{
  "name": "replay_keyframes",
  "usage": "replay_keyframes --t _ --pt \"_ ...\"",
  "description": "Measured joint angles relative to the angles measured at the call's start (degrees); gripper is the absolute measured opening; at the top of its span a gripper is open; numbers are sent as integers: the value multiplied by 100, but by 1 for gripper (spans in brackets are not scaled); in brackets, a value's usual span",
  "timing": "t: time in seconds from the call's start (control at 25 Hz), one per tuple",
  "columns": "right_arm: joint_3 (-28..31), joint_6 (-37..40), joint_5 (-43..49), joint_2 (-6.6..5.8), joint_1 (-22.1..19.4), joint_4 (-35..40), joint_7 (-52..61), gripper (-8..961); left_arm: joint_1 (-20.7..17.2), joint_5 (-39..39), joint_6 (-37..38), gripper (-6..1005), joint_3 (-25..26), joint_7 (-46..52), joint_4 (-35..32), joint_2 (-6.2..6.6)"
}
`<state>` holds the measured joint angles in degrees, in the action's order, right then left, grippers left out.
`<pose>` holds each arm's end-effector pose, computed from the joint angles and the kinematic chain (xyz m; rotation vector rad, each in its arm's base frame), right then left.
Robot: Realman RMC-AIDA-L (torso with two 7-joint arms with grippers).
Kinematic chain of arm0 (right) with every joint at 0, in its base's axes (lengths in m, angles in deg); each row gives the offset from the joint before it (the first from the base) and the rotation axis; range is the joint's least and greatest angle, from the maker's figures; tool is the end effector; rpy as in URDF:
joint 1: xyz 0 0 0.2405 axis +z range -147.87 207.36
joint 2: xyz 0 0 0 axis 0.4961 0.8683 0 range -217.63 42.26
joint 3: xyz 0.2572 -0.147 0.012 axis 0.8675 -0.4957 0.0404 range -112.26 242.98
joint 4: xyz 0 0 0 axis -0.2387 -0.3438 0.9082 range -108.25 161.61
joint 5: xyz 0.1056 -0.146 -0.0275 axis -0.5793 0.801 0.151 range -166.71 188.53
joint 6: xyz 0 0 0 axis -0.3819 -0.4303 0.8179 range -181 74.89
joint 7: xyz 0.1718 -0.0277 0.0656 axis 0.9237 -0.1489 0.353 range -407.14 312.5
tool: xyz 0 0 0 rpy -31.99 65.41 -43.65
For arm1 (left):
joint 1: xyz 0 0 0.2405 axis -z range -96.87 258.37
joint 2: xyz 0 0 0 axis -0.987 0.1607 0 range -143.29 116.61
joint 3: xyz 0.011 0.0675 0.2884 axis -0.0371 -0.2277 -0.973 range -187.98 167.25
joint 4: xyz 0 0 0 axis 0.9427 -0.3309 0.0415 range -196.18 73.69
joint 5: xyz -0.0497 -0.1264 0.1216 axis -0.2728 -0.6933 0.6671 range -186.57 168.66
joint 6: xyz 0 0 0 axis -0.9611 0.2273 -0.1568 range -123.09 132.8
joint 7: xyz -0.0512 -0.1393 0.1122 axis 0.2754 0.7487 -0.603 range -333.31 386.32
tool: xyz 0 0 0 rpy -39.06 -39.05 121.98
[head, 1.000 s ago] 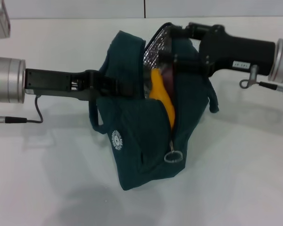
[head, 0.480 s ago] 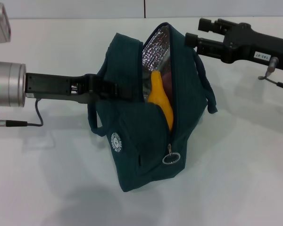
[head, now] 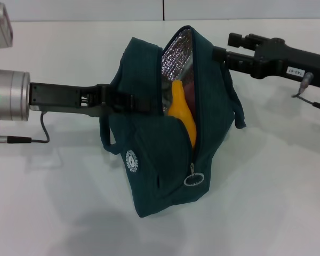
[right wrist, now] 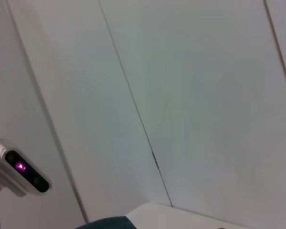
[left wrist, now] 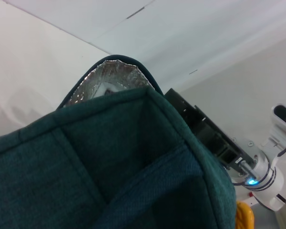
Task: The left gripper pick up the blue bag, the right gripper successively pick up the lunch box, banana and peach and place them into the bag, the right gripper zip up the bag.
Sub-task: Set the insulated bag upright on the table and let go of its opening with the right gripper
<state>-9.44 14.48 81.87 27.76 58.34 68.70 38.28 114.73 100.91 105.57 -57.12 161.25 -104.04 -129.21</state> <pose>0.1984 0.3888 -0.0432 -2.4970 0.6638 0.9917 -0.2136 0.3341 -0.0334 2.4152 1.5905 0.7089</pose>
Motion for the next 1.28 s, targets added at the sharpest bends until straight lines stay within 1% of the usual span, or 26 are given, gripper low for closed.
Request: replay_keyframes --t 0.12,0.16,0.28,0.68,0.88,1.04,1.28 --pt "-112 -65 0 2 26 -26 57 698 -11 0 0 32 0 -1 0 -3" --pt "-247 -184 0 18 48 -44 69 698 -14 0 0 32 0 -1 0 -3" --pt "-333 -285 -5 34 50 -45 70 697 -16 0 0 32 0 -1 0 -4" --pt "-408 -322 -5 35 5 -45 212 694 -14 0 0 32 0 -1 -1 0" --pt "-573 -471 -3 29 -2 -33 321 693 -15 0 1 32 0 -1 0 3" --pt "-777 -638 -3 27 6 8 450 648 -14 0 0 32 0 -1 0 4" --pt "-979 -673 52 6 44 60 509 580 -14 0 0 32 0 -1 0 7"
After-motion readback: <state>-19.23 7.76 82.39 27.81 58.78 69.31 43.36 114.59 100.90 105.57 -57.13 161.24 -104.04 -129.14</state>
